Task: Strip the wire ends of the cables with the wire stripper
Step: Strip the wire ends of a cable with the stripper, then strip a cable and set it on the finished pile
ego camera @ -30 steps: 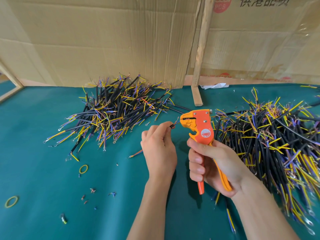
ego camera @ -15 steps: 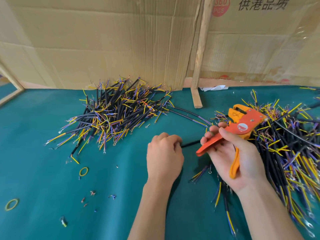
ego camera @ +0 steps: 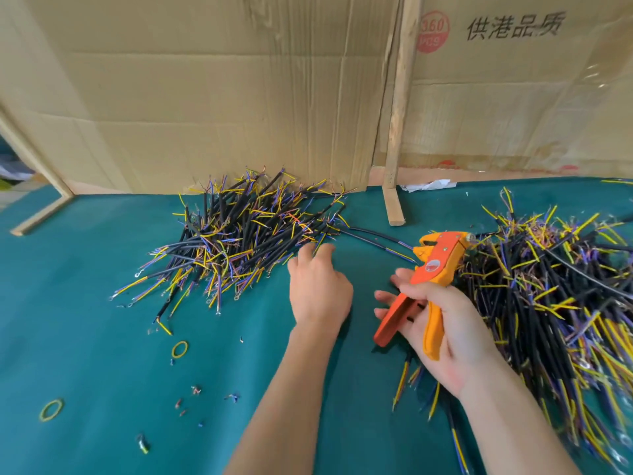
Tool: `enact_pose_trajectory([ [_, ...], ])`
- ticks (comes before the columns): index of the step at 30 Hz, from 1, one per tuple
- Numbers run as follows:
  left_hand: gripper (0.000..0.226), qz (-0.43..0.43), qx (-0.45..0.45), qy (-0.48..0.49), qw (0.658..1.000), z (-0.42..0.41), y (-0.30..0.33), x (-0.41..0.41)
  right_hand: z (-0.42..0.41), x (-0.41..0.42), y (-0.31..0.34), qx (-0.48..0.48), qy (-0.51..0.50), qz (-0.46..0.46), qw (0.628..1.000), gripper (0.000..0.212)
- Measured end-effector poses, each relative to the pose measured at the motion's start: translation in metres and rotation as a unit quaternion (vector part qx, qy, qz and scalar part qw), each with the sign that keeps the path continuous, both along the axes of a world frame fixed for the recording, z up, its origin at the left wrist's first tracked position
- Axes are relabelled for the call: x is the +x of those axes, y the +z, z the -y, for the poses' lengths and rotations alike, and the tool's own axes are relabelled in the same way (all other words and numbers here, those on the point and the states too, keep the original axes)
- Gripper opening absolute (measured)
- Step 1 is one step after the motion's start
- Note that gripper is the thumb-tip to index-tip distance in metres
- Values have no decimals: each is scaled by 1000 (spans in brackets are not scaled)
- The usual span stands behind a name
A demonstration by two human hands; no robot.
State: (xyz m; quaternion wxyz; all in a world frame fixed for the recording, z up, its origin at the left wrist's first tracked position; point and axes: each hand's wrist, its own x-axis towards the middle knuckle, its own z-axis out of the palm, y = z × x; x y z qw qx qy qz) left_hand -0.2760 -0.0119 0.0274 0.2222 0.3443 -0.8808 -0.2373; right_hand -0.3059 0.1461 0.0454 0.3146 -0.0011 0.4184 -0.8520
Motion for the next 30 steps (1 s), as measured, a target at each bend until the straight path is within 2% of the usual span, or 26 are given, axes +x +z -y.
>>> enact_pose_trajectory([
  [3,38,79,-98,-1,992,23,10,-17,-2,-3,-3,14,-34,-5,999,28],
  [6,26,127,-159,-6,979,37,16,-24,-4,-7,-5,8,-40,9,999,23],
  [9,23,125,-180,-5,976,41,23,-22,-4,-8,-5,10,-35,7,999,20],
  [13,28,59,-130,28,989,26,21,2,-4,-7,-5,15,-28,2,999,21],
  [17,24,-94,-19,84,992,5,15,45,-5,-5,-2,6,4,-3,1000,22],
  [21,24,-255,131,105,952,-28,16,78,-4,2,1,-7,70,6,997,62],
  [23,30,-298,165,75,937,-46,10,88,-2,8,4,1,108,2,994,71],
  [26,41,-290,145,2,946,-66,-3,101,1,13,6,10,141,-13,990,82],
  [30,44,-256,20,-83,963,-75,-10,110,-3,11,8,0,150,-22,988,69],
])
